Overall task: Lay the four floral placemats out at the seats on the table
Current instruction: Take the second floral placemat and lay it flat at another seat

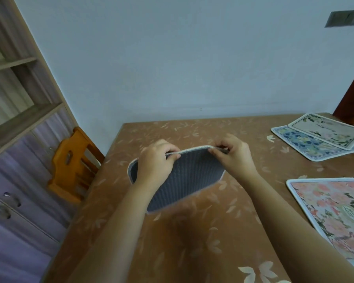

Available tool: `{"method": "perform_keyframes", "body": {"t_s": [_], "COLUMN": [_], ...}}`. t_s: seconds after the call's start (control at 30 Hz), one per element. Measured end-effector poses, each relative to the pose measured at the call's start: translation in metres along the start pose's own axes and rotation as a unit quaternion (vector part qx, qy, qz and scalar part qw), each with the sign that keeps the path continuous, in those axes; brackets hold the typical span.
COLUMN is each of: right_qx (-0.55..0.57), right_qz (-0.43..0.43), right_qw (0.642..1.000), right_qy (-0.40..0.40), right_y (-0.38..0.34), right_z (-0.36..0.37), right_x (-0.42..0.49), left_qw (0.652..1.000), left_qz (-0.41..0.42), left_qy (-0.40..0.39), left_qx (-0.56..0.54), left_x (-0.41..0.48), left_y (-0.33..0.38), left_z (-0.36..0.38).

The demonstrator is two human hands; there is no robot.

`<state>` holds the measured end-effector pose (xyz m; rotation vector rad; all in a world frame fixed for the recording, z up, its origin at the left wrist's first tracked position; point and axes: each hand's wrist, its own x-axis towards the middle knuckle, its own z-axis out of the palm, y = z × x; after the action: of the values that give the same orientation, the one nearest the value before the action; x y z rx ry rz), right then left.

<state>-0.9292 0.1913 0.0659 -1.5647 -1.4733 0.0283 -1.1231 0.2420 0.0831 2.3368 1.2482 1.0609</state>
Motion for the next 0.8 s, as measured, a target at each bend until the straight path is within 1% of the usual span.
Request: {"method": "perform_keyframes", "body": {"t_s": [0.03,0.07,0.1,0.13,0.2,0.27,0.33,0.43,0.5,0.57,0.67,0.8], "right_qx": [0.007,0.018,0.028,0.034,0.040,0.029,0.004,-0.005,-0.008,-0.023,-0.042,-0.070], "right_qz": [-0.009,-0.006,0.005,0.023,0.073,0.129,0.169,0.194,0.201,0.190,0.186,0.147], "right_qw": [1.000,1.000,1.000,0.999,0.993,0.979,0.959,0.933,0.920,0.917,0.921,0.930], "right_qy": [0.020,0.024,0.012,-0.013,-0.081,-0.156,-0.229,-0.304,-0.337,-0.350,-0.339,-0.330], "right_y": [0.002,0.007,0.013,0.022,0.044,0.065,0.082,0.100,0.106,0.111,0.114,0.114], "right_z": [0.003,0.006,0.010,0.016,0.031,0.048,0.063,0.080,0.088,0.093,0.095,0.095], "right_x": [0.002,0.003,-0.001,-0.008,-0.034,-0.068,-0.103,-0.152,-0.179,-0.196,-0.204,-0.209], "left_qw": [0.999,0.999,0.999,0.999,0.997,0.988,0.979,0.962,0.961,0.963,0.968,0.968], "left_qz": [0.029,0.044,0.043,0.029,-0.023,-0.082,-0.119,-0.169,-0.162,-0.153,-0.129,-0.127], "left_qy": [0.015,0.018,0.011,-0.004,-0.052,-0.110,-0.155,-0.207,-0.219,-0.219,-0.214,-0.216], "left_qx": [-0.001,-0.007,-0.016,-0.028,-0.052,-0.063,-0.058,-0.058,-0.041,-0.020,-0.001,-0.007], "left_x": [0.003,0.003,0.000,-0.007,-0.030,-0.065,-0.102,-0.154,-0.179,-0.194,-0.198,-0.199], "left_y": [-0.004,-0.010,-0.019,-0.028,-0.049,-0.071,-0.092,-0.112,-0.121,-0.124,-0.128,-0.131], "left_z": [0.003,0.008,0.016,0.027,0.053,0.083,0.110,0.136,0.147,0.153,0.157,0.157]}}
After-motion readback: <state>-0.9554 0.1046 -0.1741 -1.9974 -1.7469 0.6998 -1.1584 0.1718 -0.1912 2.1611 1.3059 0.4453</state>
